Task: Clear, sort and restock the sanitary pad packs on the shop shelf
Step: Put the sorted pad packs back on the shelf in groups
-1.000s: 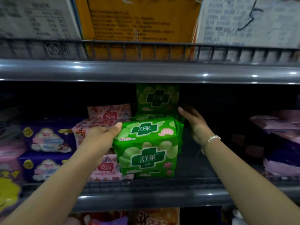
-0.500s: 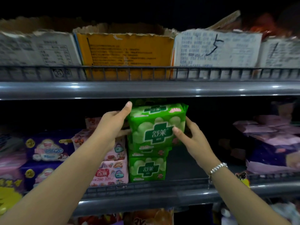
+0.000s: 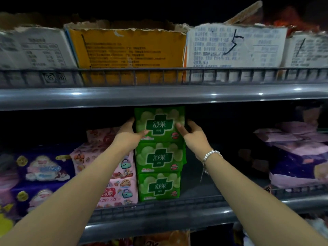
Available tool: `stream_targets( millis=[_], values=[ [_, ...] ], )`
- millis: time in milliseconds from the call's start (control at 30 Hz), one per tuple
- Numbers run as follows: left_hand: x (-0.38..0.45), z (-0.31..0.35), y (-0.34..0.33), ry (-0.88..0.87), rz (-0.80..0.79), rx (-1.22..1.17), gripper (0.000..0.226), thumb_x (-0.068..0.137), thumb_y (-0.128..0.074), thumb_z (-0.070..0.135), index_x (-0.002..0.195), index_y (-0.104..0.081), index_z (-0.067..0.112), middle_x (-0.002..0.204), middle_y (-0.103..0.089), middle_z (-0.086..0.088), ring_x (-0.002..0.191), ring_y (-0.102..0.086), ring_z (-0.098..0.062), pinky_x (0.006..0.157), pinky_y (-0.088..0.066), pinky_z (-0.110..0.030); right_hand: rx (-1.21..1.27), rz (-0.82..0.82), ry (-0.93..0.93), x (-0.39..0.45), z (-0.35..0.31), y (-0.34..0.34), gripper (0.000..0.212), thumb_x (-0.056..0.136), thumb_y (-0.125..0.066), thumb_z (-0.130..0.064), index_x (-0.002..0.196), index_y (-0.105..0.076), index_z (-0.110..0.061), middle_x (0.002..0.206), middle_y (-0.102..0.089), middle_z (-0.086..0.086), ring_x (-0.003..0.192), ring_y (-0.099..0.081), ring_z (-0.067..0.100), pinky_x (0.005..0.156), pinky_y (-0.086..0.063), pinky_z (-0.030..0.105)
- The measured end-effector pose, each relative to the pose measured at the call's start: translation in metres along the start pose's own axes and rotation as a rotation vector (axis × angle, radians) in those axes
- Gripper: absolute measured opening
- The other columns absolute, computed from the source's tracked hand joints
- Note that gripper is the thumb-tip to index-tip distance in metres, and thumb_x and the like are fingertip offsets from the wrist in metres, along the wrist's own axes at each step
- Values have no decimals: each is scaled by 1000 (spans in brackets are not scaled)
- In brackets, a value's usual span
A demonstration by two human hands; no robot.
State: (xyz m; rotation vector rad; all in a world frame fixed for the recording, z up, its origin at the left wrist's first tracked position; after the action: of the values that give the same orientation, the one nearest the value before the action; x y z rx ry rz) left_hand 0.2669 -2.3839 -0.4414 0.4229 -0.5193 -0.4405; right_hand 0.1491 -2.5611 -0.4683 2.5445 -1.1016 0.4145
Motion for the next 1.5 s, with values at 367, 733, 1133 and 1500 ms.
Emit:
stream_targets(
  millis=[367,733,1133,1500],
  values=[
    [32,-26,-14,114,-226,-71,65,89,-63,44,143,-40,16,138,-53,-3,125,-51,-24,104,-35,-28,225,-233,-209,47,37,-19,74,91,-59,-43,152,-18,-30,138,-54,9,118,-57,28,107,-43,48],
    [34,-24,-17,144,-224,-222,65,79,-74,35,134,-49,12,132,-59,-8,119,-56,-26,109,-40,-40,234,-210,-188,46,32,-20,68,89,-64,-36,147,-32,-24,138,-54,8,114,-59,27,103,-46,45],
    [29,-13,-24,123,-424,-327,38,62,-82,29,95,-64,23,96,-71,3,92,-65,-12,103,-44,-33,306,-378,-244,53,16,-24,70,62,-80,-32,124,-59,-9,112,-71,9,103,-68,22,87,-54,34],
    [49,-25,-23,97,-181,-371,118,25,-87,68,127,-60,16,123,-66,-4,112,-62,-22,104,-45,-41,297,-251,-103,66,14,-19,87,48,-90,-43,123,-62,-11,114,-70,8,105,-67,25,95,-52,42]
  ],
)
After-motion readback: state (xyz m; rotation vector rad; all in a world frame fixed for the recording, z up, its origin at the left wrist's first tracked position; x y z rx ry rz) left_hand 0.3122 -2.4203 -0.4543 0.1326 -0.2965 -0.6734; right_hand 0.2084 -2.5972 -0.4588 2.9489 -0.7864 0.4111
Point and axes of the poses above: each hand's wrist, its own x-axis towards the middle knuckle, its own y-axis out of the back of the hand, z = x × y, the point moved 5 cm from there along x, towards the middle knuckle
